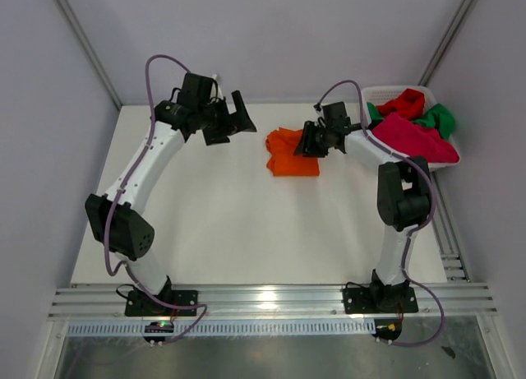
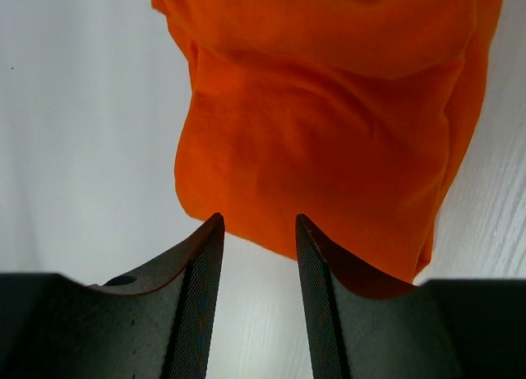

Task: Fold and stack the t-shirts
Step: Smooth out wrinkles on the folded tshirt

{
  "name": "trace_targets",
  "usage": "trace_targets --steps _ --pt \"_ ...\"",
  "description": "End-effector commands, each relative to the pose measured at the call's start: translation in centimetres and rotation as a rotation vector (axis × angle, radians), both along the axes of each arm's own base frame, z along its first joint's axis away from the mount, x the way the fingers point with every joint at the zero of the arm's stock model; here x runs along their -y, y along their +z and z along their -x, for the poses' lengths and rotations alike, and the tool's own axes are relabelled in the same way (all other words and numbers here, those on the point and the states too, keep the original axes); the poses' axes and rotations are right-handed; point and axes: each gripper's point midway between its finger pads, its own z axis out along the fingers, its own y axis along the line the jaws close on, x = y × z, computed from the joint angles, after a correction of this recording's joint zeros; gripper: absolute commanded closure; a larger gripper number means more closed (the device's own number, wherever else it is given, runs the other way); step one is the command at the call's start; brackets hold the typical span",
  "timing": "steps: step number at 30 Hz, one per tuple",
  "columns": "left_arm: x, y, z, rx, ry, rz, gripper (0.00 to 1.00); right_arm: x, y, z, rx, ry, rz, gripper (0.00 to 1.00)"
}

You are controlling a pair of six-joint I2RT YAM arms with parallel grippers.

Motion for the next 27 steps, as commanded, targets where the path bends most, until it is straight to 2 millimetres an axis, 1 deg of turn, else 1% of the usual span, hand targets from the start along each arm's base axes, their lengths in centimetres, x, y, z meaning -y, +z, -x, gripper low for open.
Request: trace_targets --steps 1,2,3,4,5,6,7,8,9,10,11,12,13,14,15,16,17,18,19,20,22,23,27 --pt "-0.2 2.3 1.6 0.051 -0.011 0.041 0.01 -1.4 2.7 -3.2 0.098 0.004 -0.047 0.55" --pt "-0.3 2.4 1.8 0.056 -0.007 0.042 0.01 -1.6 3.1 -3.8 0.11 0.002 -0.052 0.55" --pt "-0.5 2.1 2.1 0.051 -0.007 0.038 0.01 -1.7 2.3 -4.1 0.095 0.0 -0.05 0.55" --pt "-0.7 2.1 2.2 0.059 -0.002 0.035 0.01 -1.8 2.1 -4.4 0.095 -0.001 -0.054 0.55" --pt "-0.8 2.4 2.5 0.07 -0.001 0.038 0.01 -1.9 2.3 -4.8 0.1 -0.003 -0.062 0.55" --pt "-0.9 2.1 2.7 0.064 -0.002 0.034 0.01 -2.1 1.7 -5.1 0.09 -0.002 -0.062 0.55" --pt "-1.0 2.0 2.8 0.062 0.0 0.033 0.01 -2.2 1.5 -5.3 0.088 -0.003 -0.065 0.55" --pt "-1.1 1.9 3.0 0.058 0.001 0.031 0.01 -2.3 2.0 -5.9 0.1 -0.002 -0.067 0.55" --pt "-1.2 1.6 3.1 0.051 0.004 0.027 0.01 -2.5 1.1 -6.3 0.086 0.0 -0.063 0.55" --pt "-1.3 1.6 3.2 0.051 0.009 0.022 0.01 -2.5 1.6 -6.8 0.093 0.002 -0.06 0.55" --pt "-1.4 1.4 3.3 0.046 0.01 0.019 0.01 -2.6 1.4 -7.1 0.091 0.007 -0.055 0.55" --pt "-1.4 1.5 3.4 0.045 0.011 0.02 0.01 -2.6 0.5 -7.3 0.075 0.006 -0.05 0.55" --pt "-1.5 1.4 3.5 0.043 0.011 0.019 0.01 -2.6 0.1 -7.4 0.066 0.009 -0.04 0.55" --pt "-1.5 1.4 3.6 0.04 0.011 0.022 0.01 -2.7 0.6 -8.1 0.082 0.008 -0.041 0.55" --pt "-1.5 1.6 3.7 0.044 0.013 0.026 0.01 -2.8 0.4 -8.4 0.081 0.009 -0.037 0.55" --pt "-1.5 1.7 3.8 0.046 0.015 0.028 0.01 -2.8 -0.7 -8.5 0.06 0.01 -0.028 0.55" --pt "-1.6 1.5 3.9 0.04 0.017 0.025 0.01 -2.8 -0.2 -9.3 0.08 0.01 -0.028 0.55" --pt "-1.7 1.4 4.0 0.04 0.019 0.025 0.01 -2.9 -0.4 -9.6 0.078 0.01 -0.025 0.55" --pt "-1.8 1.5 4.1 0.042 0.019 0.024 0.01 -2.8 -1.5 -9.7 0.056 0.004 -0.01 0.55" --pt "-1.8 1.1 4.3 0.032 0.022 0.02 0.01 -2.9 -0.8 -10.5 0.076 0.001 -0.011 0.55" --pt "-2.0 0.9 4.6 0.027 0.026 0.018 0.01 -2.8 -0.9 -11.1 0.088 -0.006 0.001 0.55" --pt "-2.1 0.3 4.9 0.012 0.026 0.014 0.01 -2.7 -0.8 -11.5 0.098 -0.01 0.006 0.55" --pt "-2.3 -0.5 5.6 0.001 0.035 0.022 0.01 -2.2 -0.3 -12.5 0.146 -0.024 0.033 0.55"
